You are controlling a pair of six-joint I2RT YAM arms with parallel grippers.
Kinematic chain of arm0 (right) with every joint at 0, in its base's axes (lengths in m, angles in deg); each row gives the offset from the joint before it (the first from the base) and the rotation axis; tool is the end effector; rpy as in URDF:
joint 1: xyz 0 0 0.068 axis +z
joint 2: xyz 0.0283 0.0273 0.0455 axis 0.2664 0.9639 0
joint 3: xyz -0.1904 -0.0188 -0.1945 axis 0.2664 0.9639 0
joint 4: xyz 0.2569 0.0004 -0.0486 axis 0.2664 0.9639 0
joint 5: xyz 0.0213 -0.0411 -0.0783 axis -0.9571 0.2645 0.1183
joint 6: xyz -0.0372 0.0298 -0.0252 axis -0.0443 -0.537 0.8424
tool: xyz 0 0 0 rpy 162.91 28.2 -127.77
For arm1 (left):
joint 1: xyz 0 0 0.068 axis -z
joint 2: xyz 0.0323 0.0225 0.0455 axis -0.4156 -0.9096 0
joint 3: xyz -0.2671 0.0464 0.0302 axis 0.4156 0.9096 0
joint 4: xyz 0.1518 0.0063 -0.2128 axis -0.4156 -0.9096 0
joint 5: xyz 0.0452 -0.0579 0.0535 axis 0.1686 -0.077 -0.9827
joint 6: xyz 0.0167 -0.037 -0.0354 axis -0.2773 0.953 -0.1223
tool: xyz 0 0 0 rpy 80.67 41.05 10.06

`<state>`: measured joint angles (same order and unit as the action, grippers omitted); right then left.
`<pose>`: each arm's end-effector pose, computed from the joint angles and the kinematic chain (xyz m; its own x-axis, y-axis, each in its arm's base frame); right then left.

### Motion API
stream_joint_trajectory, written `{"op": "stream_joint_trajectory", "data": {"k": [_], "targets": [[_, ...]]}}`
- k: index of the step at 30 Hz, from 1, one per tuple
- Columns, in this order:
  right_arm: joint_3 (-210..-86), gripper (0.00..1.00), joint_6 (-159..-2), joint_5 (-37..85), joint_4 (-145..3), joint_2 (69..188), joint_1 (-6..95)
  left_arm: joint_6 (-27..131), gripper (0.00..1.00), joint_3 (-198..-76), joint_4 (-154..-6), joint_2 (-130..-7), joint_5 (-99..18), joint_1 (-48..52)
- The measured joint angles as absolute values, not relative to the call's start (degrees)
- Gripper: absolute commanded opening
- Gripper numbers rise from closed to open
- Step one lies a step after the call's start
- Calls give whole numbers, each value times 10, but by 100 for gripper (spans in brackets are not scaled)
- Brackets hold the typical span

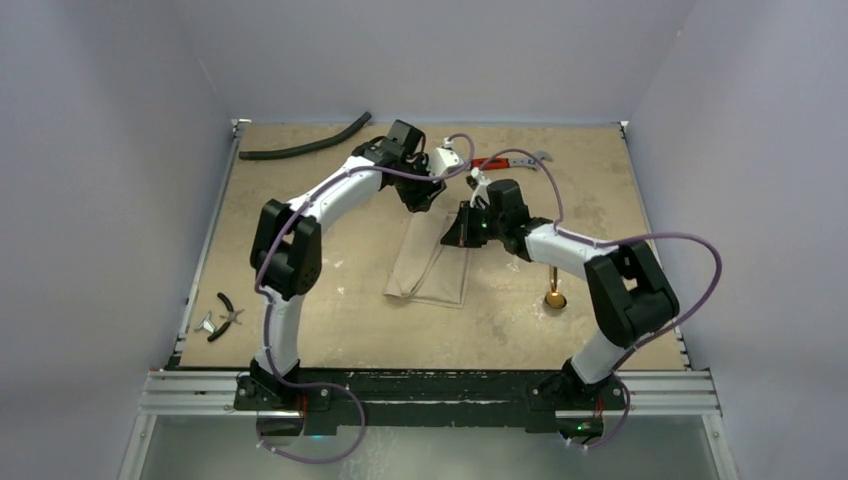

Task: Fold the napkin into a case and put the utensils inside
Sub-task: Smooth out the 2/3-rectangle-folded napkin at the center of the board.

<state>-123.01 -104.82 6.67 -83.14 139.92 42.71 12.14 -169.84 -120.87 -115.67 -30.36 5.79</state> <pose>0.3002 0.1716 0.2048 -0.7682 0.1260 -0.6276 -0.4043 0.6647 0.6283 0.4025 -0.2485 0.2327 -0.3297 0.7154 -0.6160 0.8956 0.4434 0.0356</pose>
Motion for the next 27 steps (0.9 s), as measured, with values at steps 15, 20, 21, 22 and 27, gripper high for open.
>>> {"op": "stream_joint_trajectory", "data": {"k": [15, 20, 21, 22, 27], "targets": [[-1294, 0, -999, 97, -853, 1547, 337, 162, 46, -1493, -1204, -1062, -265, 97], [-1232, 0, -1010, 108, -901, 1524, 337, 175, 47, -1483, -1191, -1063, -253, 127], [-1214, 0, -1014, 113, -910, 1511, 337, 175, 47, -1480, -1188, -1064, -251, 132], [-1195, 0, -1017, 116, -920, 1499, 337, 175, 47, -1476, -1186, -1064, -250, 136], [-1112, 0, -1040, 129, -939, 1431, 337, 166, 47, -1466, -1186, -1065, -257, 138]]}}
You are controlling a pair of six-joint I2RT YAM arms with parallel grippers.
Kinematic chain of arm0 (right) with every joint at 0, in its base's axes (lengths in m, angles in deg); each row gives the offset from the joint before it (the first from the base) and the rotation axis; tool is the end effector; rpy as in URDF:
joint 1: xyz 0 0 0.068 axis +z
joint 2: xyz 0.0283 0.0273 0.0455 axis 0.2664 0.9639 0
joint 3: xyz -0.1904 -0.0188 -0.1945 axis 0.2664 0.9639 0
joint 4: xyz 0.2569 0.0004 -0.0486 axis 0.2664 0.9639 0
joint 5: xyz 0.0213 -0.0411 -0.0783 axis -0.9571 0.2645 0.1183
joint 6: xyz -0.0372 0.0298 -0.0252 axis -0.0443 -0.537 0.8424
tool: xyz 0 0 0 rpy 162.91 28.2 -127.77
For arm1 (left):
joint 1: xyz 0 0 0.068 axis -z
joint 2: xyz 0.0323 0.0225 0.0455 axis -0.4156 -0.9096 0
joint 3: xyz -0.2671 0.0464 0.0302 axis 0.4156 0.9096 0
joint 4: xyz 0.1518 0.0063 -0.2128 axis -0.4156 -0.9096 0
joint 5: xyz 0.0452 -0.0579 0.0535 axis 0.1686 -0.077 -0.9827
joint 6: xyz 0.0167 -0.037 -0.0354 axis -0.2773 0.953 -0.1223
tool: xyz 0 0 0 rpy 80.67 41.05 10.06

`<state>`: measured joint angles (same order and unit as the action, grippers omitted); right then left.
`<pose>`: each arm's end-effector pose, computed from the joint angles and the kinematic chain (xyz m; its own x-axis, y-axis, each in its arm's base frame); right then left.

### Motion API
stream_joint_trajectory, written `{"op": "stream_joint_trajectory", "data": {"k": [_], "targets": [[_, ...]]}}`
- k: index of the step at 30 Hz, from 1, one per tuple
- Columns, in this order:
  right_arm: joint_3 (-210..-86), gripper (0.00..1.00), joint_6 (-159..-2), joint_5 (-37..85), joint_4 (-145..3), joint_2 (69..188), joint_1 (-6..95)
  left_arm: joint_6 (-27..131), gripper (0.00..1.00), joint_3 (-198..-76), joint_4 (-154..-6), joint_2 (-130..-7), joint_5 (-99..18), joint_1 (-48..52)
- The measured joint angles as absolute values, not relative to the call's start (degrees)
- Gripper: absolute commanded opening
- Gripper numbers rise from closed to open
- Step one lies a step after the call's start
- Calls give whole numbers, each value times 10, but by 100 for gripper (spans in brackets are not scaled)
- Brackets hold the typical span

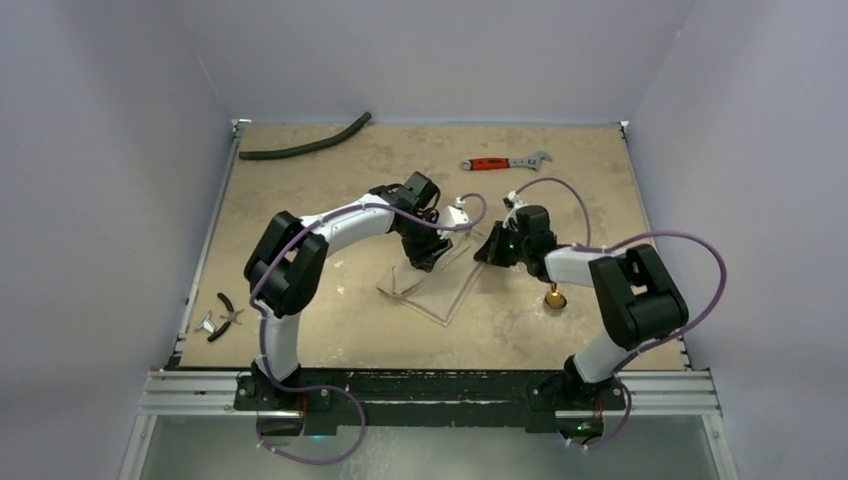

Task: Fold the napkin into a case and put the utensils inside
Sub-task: Smooth out the 2/3-rectangle-folded napkin at the center of the board.

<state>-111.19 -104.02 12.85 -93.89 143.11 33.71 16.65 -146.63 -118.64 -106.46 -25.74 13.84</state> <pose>0.2991 0.1108 0.1426 -0.7455 0.2526 -0.6168 -0.2054 0.7933 0.5731 0.3084 -0.2620 0.1824 -0.3856 0.7806 -0.4920 0.9222 0.3435 -0.1778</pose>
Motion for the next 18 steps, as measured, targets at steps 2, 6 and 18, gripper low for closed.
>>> {"op": "stream_joint_trajectory", "data": {"k": [2, 6, 18], "targets": [[-1085, 0, -1049, 134, -931, 1395, 337, 153, 49, -1469, -1193, -1065, -265, 137], [-1070, 0, -1062, 134, -914, 1331, 342, 122, 52, -1486, -1225, -1060, -276, 137], [-1069, 0, -1114, 93, -982, 1356, 512, 49, 52, -1319, -1284, -838, -269, 137]]}}
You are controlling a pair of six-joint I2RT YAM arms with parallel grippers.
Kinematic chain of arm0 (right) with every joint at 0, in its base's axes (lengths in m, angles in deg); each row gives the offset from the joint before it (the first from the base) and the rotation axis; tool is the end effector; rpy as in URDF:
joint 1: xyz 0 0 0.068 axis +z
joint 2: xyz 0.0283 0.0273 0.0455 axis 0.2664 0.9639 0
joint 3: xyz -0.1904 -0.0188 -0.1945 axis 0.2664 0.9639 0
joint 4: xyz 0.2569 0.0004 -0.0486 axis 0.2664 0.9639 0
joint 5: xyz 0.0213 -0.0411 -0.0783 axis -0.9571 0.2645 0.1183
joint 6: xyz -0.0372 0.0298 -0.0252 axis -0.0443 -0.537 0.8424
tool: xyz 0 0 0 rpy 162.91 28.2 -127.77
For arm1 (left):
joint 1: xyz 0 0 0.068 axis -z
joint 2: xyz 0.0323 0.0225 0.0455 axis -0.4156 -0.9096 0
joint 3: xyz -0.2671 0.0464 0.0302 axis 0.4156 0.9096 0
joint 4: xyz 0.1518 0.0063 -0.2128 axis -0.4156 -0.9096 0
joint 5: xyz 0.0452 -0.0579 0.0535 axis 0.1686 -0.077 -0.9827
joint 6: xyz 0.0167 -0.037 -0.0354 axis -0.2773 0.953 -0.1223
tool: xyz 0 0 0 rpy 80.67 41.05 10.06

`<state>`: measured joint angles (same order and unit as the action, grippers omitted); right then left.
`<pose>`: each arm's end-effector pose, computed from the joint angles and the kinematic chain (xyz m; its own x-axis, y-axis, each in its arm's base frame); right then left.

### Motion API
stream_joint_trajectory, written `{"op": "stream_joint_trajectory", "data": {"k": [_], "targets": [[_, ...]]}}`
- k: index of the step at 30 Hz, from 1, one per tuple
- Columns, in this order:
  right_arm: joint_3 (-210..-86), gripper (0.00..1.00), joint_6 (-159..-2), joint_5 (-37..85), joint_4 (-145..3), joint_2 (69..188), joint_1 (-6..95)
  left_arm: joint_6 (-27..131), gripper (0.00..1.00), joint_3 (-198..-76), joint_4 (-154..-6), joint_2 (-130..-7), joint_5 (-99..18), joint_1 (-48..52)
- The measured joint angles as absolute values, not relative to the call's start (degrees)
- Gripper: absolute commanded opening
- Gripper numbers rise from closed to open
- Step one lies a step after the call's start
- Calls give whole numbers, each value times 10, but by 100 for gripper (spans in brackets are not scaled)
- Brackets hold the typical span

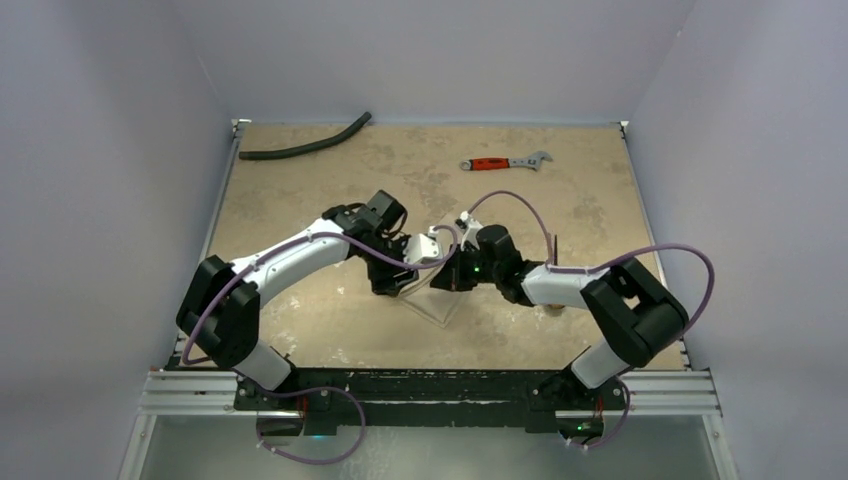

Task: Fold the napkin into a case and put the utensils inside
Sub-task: Smooth out the 2/3-rectangle-folded napkin at the center of the board.

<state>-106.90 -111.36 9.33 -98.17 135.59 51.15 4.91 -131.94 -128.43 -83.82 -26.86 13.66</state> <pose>0.2359 0.1862 0.1669 -0.7919 0.1215 -0.5985 -0.4220 0.5995 0.6800 0.2338 -0.2009 0.2360 -0.2055 0.8493 -0.4863 0.9784 0.1901 -0.0813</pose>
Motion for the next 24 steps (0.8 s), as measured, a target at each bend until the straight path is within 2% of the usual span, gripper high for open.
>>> {"op": "stream_joint_trajectory", "data": {"k": [6, 8, 9, 20, 24], "targets": [[-1043, 0, -1140, 83, -1037, 1392, 547, 35, 61, -1244, -1263, -826, -289, 137], [-1035, 0, -1146, 82, -1055, 1397, 551, 33, 70, -1242, -1255, -828, -297, 139], [-1033, 0, -1151, 82, -1063, 1401, 552, 32, 71, -1242, -1247, -829, -301, 139], [-1019, 0, -1169, 82, -1110, 1433, 556, 33, 67, -1255, -1200, -880, -319, 171], [-1018, 0, -1172, 81, -1122, 1443, 556, 31, 61, -1255, -1191, -890, -328, 172]]}}
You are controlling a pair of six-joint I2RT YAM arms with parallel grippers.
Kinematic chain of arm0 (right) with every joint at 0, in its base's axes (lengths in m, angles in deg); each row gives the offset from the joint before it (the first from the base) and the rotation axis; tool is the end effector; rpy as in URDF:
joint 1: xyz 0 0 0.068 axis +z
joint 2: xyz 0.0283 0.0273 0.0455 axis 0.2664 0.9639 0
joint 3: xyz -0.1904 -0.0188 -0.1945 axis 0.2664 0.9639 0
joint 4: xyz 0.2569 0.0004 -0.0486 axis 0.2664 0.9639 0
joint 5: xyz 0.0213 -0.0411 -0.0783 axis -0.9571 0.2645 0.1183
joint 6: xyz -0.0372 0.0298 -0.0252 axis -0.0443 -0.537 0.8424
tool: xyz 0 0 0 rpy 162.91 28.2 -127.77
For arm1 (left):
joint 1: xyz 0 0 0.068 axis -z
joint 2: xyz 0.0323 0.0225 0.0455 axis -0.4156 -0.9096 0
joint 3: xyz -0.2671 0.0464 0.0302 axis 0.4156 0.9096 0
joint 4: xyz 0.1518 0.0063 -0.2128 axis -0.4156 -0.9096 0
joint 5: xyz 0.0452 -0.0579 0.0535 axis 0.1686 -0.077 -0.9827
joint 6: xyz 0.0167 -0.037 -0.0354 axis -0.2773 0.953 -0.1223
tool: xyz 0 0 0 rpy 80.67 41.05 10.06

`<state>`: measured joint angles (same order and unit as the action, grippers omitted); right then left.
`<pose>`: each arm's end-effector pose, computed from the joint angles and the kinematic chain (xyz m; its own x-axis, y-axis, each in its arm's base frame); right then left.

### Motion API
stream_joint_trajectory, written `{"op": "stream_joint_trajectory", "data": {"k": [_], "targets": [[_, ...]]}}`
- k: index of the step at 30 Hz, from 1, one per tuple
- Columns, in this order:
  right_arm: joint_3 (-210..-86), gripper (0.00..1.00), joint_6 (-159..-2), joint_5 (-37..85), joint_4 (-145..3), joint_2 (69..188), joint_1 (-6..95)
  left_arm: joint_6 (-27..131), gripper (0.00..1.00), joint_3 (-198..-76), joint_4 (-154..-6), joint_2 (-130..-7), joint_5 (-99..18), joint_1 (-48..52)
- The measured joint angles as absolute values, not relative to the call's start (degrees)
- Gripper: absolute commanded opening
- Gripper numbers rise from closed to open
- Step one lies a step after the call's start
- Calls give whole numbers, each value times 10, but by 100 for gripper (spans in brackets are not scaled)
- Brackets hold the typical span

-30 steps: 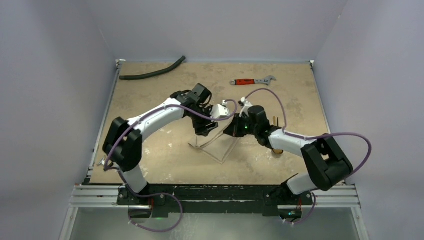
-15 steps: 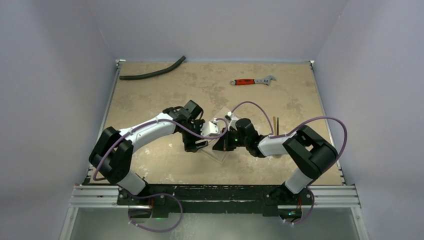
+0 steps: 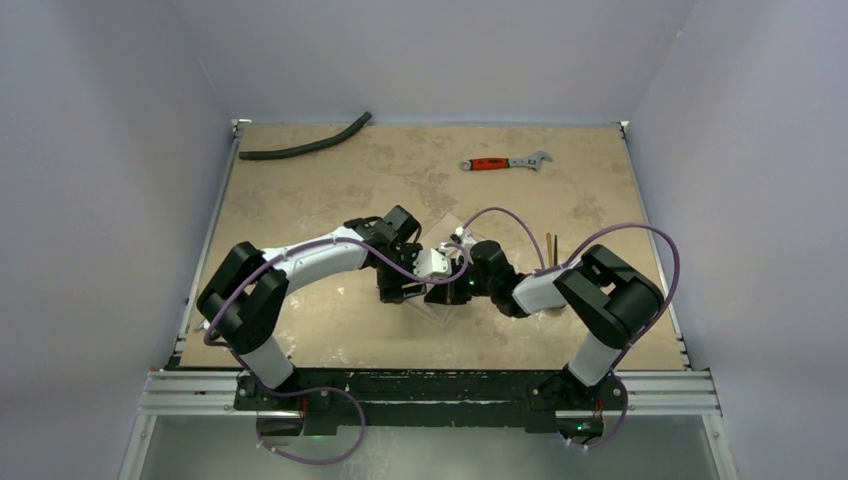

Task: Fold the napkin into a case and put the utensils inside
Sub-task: Smooth out the 2/3-rectangle-folded napkin at the center of the board.

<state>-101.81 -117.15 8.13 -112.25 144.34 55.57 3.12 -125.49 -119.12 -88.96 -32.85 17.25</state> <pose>0.2173 0.2017 0.1240 -0.8455 0.1063 -0.5232 -0.3920 0.5417 0.7436 0.2281 -0.2169 0.1831 -0.1353 0.9044 -0.4047 0.9900 0.1400 -0.0181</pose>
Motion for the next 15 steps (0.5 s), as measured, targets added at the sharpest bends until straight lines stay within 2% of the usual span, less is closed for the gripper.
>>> {"op": "stream_joint_trajectory", "data": {"k": [4, 8, 10, 15], "targets": [[-1014, 0, -1175, 80, -1134, 1449, 556, 26, 50, -1255, -1180, -893, -342, 173], [-1012, 0, -1178, 77, -1146, 1455, 556, 22, 43, -1255, -1172, -900, -346, 174], [-1012, 0, -1179, 72, -1151, 1458, 556, 23, 43, -1255, -1171, -905, -346, 176], [-1011, 0, -1181, 67, -1161, 1463, 556, 24, 54, -1255, -1174, -912, -344, 180]]}}
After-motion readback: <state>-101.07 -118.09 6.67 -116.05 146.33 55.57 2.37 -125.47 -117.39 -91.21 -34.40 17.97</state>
